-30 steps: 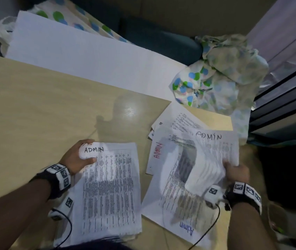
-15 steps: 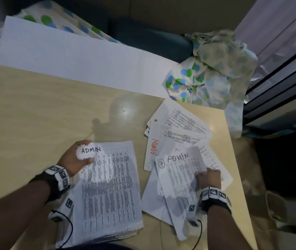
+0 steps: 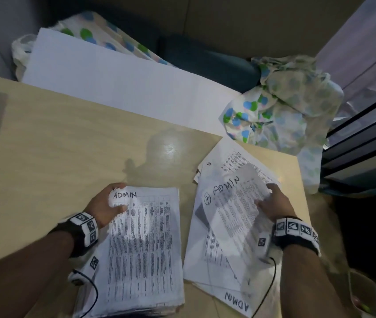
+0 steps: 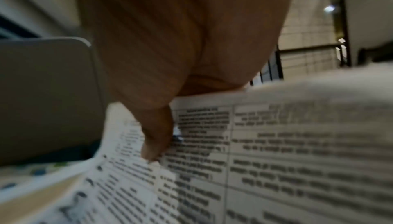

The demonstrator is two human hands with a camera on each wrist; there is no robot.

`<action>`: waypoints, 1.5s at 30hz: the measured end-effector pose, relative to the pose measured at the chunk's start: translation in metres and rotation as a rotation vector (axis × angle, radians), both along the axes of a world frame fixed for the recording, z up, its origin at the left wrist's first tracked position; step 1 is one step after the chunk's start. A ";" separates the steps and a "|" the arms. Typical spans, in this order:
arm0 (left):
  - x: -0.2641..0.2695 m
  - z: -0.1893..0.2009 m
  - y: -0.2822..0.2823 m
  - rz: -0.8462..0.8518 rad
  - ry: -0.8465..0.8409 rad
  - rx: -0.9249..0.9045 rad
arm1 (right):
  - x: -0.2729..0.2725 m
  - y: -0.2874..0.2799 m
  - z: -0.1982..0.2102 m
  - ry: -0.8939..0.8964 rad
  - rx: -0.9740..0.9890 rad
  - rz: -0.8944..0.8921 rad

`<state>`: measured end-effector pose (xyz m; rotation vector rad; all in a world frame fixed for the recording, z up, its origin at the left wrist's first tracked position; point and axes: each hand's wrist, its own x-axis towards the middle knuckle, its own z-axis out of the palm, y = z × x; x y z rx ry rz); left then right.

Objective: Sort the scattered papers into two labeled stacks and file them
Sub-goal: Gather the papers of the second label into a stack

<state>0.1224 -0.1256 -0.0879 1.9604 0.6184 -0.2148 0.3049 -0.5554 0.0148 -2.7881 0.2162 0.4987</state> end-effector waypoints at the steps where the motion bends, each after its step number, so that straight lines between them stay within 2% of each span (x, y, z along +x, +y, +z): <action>1: 0.000 0.000 0.000 0.001 -0.001 -0.001 | 0.003 0.001 -0.003 -0.003 0.039 -0.051; 3: 0.000 0.001 -0.001 0.003 0.000 0.003 | 0.001 0.000 -0.006 -0.045 0.030 -0.106; 8: -0.002 -0.002 0.000 0.007 0.013 0.012 | -0.018 -0.038 -0.025 -0.201 0.057 -0.497; 12: 0.002 0.004 -0.003 0.015 0.012 0.015 | -0.046 -0.057 -0.035 -0.078 -0.031 -0.504; 15: 0.011 0.013 -0.007 0.027 -0.006 0.034 | -0.053 -0.073 -0.027 -0.116 -0.053 -0.553; 17: 0.019 0.018 -0.008 0.048 -0.016 0.063 | -0.043 -0.082 -0.017 -0.151 -0.080 -0.485; 18: 0.022 0.017 -0.008 0.055 -0.017 0.077 | -0.034 -0.084 -0.011 -0.146 -0.103 -0.395; 21: 0.027 0.016 -0.006 0.074 -0.009 0.064 | 0.001 -0.067 0.008 -0.089 -0.133 -0.011; 24: 0.027 0.008 -0.003 0.086 0.005 0.031 | 0.030 -0.019 0.017 -0.006 -0.252 0.372; 27: 0.028 0.006 -0.004 0.107 0.012 0.023 | 0.042 0.043 0.003 -0.009 -0.312 0.742; 30: 0.029 0.004 -0.004 0.106 0.020 0.023 | 0.043 0.091 -0.021 -0.065 -0.303 0.950; 34: 0.030 0.002 -0.002 0.111 0.028 0.000 | 0.040 0.122 -0.051 -0.029 -0.353 0.981; 39: 0.029 0.000 0.001 0.096 0.030 0.012 | 0.032 0.118 -0.055 -0.141 -0.319 0.969; 40: 0.028 0.000 0.001 0.095 0.033 0.017 | 0.032 0.115 -0.050 -0.146 -0.264 0.947; 42: 0.028 0.000 0.002 0.087 0.030 0.010 | 0.037 0.111 -0.030 -0.091 -0.066 0.794; 45: 0.027 0.004 0.005 0.075 -0.018 -0.056 | 0.039 0.111 0.023 -0.088 0.235 0.596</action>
